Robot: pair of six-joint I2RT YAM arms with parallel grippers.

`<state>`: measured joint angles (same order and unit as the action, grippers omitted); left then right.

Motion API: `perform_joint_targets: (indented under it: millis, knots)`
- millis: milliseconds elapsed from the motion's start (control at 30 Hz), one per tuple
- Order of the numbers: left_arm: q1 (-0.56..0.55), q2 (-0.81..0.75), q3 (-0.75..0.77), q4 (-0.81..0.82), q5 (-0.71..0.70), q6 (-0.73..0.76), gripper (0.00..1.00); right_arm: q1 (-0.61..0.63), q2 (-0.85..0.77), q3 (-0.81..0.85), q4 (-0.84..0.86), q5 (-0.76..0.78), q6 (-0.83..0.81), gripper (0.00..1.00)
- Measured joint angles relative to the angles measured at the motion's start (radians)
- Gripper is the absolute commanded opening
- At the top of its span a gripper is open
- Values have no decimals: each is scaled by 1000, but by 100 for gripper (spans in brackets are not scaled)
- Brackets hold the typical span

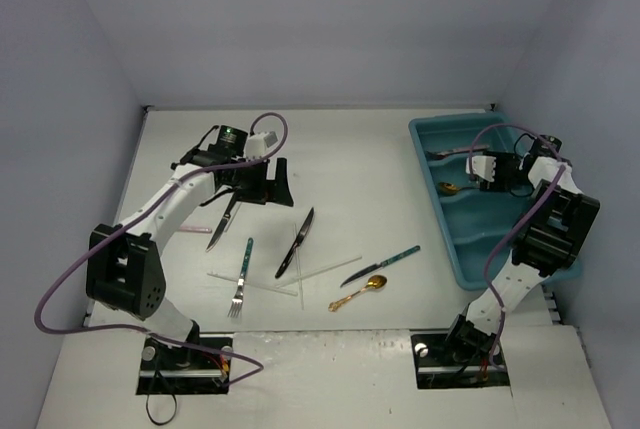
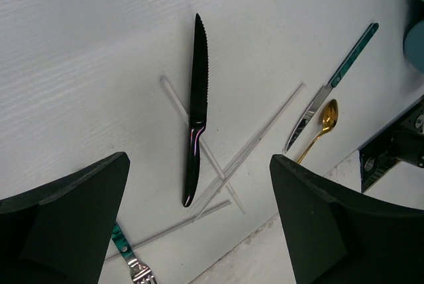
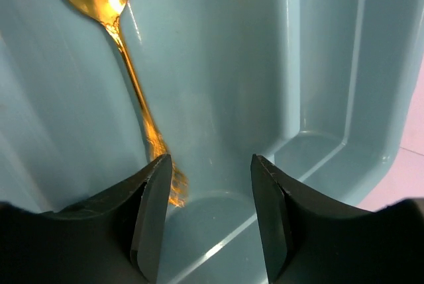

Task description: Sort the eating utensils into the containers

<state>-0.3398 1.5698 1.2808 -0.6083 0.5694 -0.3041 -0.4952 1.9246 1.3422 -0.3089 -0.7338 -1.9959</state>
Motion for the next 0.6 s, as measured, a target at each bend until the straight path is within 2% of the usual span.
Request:
perform_joint_targets:
  millis: [100, 233, 367, 467, 600]
  knots:
    - [-47, -34, 0, 0, -47, 16, 86, 6, -34, -27, 3, -11, 0, 45]
    - [-157, -76, 0, 0, -178, 79, 73, 35, -137, -45, -13, -38, 1, 45]
    - [-225, -75, -1, -26, -307, 103, 71, 115, -295, -45, -11, -67, 2, 45]
    - [-219, -112, -88, -9, -402, 62, 71, 180, -423, -57, -1, -99, 92, 46]
    - [-198, -236, -260, -56, -513, -7, 71, 227, -591, -128, -2, -143, 269, 47]
